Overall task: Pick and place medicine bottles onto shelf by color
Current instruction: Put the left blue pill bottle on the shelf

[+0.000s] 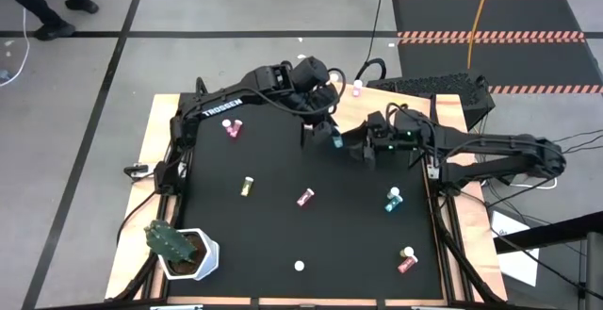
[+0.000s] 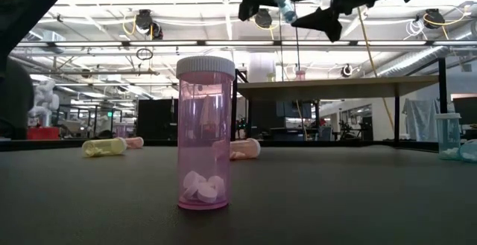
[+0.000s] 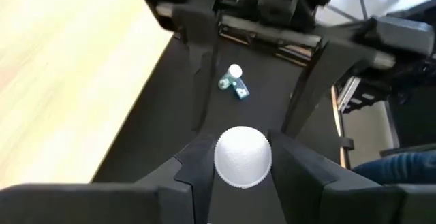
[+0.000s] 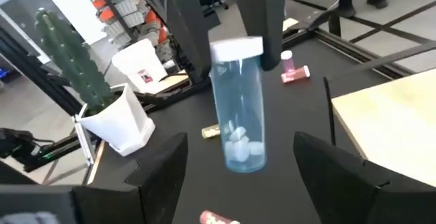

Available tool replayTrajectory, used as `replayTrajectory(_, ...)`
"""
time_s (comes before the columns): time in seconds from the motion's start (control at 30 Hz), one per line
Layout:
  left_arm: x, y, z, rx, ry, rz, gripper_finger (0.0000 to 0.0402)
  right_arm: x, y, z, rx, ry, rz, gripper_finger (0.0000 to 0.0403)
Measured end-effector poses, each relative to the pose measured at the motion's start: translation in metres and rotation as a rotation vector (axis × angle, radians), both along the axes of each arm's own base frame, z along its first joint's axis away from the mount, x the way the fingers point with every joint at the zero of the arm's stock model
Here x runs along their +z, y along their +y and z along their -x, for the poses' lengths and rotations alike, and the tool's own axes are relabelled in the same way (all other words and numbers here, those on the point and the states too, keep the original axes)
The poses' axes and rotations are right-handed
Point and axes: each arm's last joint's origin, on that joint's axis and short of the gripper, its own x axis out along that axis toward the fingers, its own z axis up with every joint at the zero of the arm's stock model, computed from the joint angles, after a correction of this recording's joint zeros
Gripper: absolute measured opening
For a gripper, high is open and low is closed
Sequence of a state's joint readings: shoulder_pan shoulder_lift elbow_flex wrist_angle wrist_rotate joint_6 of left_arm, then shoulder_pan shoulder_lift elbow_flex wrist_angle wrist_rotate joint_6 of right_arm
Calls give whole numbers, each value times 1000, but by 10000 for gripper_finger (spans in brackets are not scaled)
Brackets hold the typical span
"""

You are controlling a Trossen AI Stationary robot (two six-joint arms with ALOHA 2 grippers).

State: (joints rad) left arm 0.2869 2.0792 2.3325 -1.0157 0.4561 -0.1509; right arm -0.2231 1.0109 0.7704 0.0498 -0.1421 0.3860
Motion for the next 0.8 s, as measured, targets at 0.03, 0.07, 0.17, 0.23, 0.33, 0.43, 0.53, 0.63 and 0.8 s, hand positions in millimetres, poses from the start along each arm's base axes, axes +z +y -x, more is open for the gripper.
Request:
replayTrajectory(0.03, 0, 0, 0, 6, -1, 7, 127, -1, -1, -1, 13, 3, 3, 257)
replayTrajectory(0.07, 1, 0, -1, 10, -4, 11, 125, -2, -2, -2, 17, 10, 2, 253)
replayTrajectory(0.17, 2, -2, -2, 24, -16, 27, 125, -6, -4, -4, 53, 19, -12, 232)
replayTrajectory(0.23, 2, -3, -3, 28, -20, 34, 128, -5, -5, -5, 71, 6, -15, 212)
replayTrajectory(0.33, 2, -4, -3, 31, -17, 43, 131, -2, -5, -6, 72, -27, -6, 175)
replayTrajectory(0.43, 2, -6, -4, 29, -16, 45, 132, 0, -5, -6, 69, -47, -11, 137)
replayTrajectory(0.53, 3, -7, -4, 42, -12, 62, 133, 1, -5, -6, 65, -53, -34, 106)
replayTrajectory(0.63, 4, -6, -5, 70, -20, 76, 133, 1, -5, -6, 59, -57, -52, 88)
replayTrajectory(0.8, 7, -5, -9, 98, -64, 64, 134, 5, -5, -5, 44, -86, -60, 90)
